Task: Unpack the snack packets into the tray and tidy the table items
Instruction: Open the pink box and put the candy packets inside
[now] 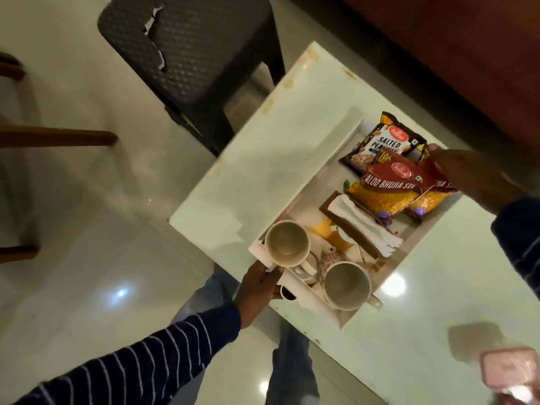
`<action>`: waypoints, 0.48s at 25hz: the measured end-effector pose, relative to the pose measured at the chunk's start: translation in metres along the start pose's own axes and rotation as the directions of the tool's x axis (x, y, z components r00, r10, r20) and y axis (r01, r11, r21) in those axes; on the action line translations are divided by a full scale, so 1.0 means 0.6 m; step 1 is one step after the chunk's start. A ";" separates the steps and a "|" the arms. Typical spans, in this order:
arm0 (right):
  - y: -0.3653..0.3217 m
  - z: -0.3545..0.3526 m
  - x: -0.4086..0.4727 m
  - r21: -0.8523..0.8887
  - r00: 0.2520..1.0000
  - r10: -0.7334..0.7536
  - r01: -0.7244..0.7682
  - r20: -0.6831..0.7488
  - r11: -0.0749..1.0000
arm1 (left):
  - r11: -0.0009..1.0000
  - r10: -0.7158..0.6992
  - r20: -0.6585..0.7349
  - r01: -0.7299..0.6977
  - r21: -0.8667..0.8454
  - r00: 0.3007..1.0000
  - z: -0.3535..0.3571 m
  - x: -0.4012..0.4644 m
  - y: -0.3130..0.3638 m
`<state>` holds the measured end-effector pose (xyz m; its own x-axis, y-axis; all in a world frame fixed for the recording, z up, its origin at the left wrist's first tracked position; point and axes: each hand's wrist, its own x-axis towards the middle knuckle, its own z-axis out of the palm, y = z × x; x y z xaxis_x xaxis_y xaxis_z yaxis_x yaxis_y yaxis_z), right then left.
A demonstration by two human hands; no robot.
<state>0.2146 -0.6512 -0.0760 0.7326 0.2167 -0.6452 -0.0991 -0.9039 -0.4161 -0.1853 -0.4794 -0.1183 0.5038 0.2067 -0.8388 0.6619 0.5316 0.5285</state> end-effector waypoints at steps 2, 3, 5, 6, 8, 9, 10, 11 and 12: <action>0.070 -0.028 -0.021 0.038 1.000 0.028 -0.028 0.002 0.999 | 0.999 -0.007 0.009 0.007 0.042 1.000 0.056 -0.013 -0.033; 0.098 -0.041 -0.029 0.047 1.000 0.029 -0.028 -0.003 0.998 | 0.999 -0.013 0.002 0.013 0.041 1.000 0.079 -0.018 -0.049; 0.160 -0.064 -0.048 0.052 0.999 0.037 -0.036 -0.010 0.998 | 0.999 -0.024 0.002 0.024 0.045 1.000 0.131 -0.029 -0.083; 0.184 -0.068 -0.053 0.071 0.999 0.036 -0.035 -0.012 0.997 | 0.998 -0.029 -0.010 0.029 0.055 1.000 0.151 -0.031 -0.097; 0.222 -0.071 -0.059 0.113 1.000 -0.007 0.010 -0.026 0.994 | 0.998 -0.025 -0.033 0.027 0.057 0.999 0.185 -0.035 -0.123; 0.233 -0.071 -0.060 0.125 0.999 -0.025 0.030 -0.037 0.992 | 0.998 -0.016 -0.039 0.018 0.056 0.999 0.198 -0.035 -0.134; 0.241 -0.069 -0.059 0.137 0.998 -0.043 0.048 -0.043 0.989 | 0.998 -0.011 -0.050 0.014 0.053 0.999 0.206 -0.035 -0.141; 0.248 -0.066 -0.057 0.153 0.997 -0.065 0.071 -0.045 0.986 | 0.999 -0.012 -0.064 0.015 0.052 0.998 0.211 -0.035 -0.145; 0.256 -0.063 -0.056 0.177 0.995 -0.096 0.101 -0.038 0.979 | 0.998 -0.014 -0.075 0.018 0.054 0.997 0.215 -0.035 -0.148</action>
<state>0.2002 -0.8112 -0.0939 0.7637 0.2880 -0.5778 -0.1423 -0.7979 -0.5857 -0.1831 -0.6371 -0.1309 0.4518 0.2601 -0.8534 0.6998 0.4899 0.5198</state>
